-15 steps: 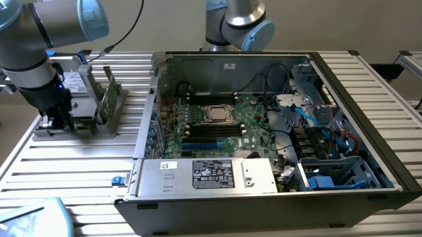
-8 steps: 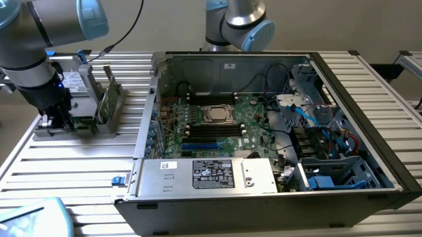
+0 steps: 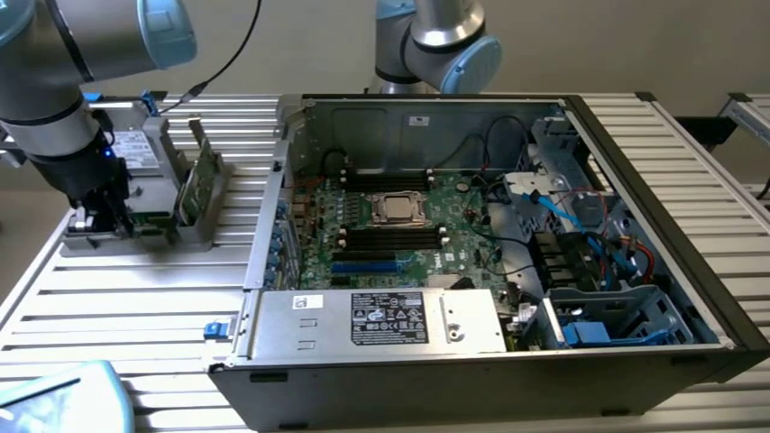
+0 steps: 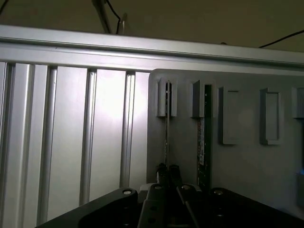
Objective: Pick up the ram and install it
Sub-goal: 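Pick up the ram and move it above insertion slot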
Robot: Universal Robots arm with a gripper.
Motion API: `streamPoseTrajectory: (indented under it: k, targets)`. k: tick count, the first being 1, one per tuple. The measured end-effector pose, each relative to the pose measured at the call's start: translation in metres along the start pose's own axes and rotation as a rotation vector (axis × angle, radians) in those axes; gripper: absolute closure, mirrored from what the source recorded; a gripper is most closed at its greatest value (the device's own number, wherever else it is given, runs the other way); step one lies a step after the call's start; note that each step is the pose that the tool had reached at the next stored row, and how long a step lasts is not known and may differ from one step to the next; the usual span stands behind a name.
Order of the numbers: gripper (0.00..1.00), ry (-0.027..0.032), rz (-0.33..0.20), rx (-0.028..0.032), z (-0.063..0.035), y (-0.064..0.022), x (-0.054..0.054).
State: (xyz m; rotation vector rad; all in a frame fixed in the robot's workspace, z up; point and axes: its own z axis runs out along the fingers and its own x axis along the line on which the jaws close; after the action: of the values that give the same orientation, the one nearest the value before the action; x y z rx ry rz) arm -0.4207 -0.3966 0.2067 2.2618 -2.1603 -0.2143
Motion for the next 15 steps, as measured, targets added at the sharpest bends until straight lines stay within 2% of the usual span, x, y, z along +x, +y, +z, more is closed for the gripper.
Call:
streamPoseTrajectory:
  k: [15]
  targets:
    - [0.87,-0.0086,-0.001,0.0003,-0.0113,0.0011,-0.001]
